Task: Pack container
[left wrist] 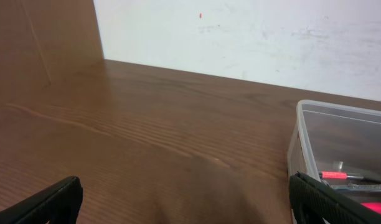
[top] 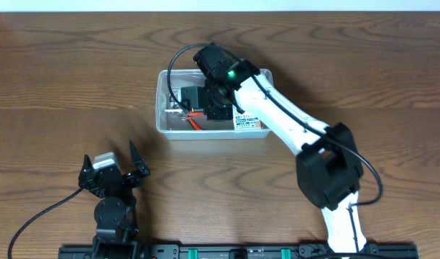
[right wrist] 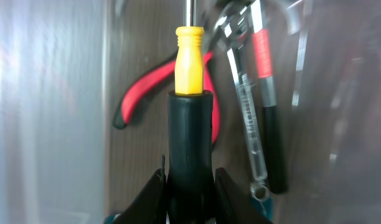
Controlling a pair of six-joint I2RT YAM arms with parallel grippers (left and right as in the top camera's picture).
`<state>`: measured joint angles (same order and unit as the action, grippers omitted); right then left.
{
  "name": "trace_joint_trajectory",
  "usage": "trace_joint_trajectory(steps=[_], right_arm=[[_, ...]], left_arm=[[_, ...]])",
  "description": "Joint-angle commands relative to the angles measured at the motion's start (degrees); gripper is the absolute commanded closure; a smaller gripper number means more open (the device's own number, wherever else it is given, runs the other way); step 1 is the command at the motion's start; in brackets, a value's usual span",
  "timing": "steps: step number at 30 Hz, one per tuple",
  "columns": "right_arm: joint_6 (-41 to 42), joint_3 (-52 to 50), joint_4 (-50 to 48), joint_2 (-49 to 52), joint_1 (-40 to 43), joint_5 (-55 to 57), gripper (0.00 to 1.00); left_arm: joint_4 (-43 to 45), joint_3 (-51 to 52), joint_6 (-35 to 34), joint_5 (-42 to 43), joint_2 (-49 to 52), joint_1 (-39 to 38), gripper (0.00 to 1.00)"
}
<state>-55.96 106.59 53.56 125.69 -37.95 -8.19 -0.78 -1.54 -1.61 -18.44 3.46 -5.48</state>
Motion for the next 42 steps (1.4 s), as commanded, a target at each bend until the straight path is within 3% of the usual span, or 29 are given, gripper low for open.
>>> trace_joint_trajectory(steps=[1,4,7,8,9,10,11,16,27,30,34,42], right_arm=[[-4.5,0.1,0.2,1.5,0.5,0.2,0.99],[-4.5,0.1,0.7,2.4,0.3,0.0,0.99],[-4.4,0.1,0.9,2.4,-0.1,0.0,0.82],[-3.6,0.2,0.9,2.4,-0.4,0.2,0.67],[-2.4,0.3,1.0,2.1,-0.6,0.8,0.59],[-0.7,0.5,1.0,1.7,-0.9,2.1,0.2],[1.2,0.9,1.1,1.1,-1.1,3.8,0.01],[10.6,3.9,1.3,-5.9,-1.4,11.3,0.01],[33.9,4.5,-0.2,-22.4,-1.6,11.1,0.01],[42.8,4.5,-0.2,-24.4,-1.8,11.1,0.01],[63.9,4.5,0.3,-25.1,-2.2,0.5,0.01],[59.5,4.4,4.3,-27.2,0.0,5.4,0.01]], left_arm=[[-1.6,1.3,0.1,-1.1,-0.2,-0.2,0.02],[-1.6,1.3,0.1,-1.1,-0.2,-0.2,0.02],[-1.6,1.3,0.1,-1.1,-0.2,-0.2,0.02],[-1.6,1.3,0.1,-1.1,-0.2,-0.2,0.02],[-1.6,1.3,0.1,-1.1,-0.2,-0.2,0.02],[-1.6,1.3,0.1,-1.1,-0.2,-0.2,0.02],[-1.6,1.3,0.1,-1.1,-0.2,-0.2,0.02],[-1.6,1.3,0.1,-1.1,-0.2,-0.2,0.02],[-1.6,1.3,0.1,-1.1,-0.2,-0.2,0.02],[-1.6,1.3,0.1,-1.1,-0.2,-0.2,0.02],[-1.6,1.3,0.1,-1.1,-0.2,-0.2,0.02],[-1.6,1.3,0.1,-1.1,-0.2,-0.2,0.02]])
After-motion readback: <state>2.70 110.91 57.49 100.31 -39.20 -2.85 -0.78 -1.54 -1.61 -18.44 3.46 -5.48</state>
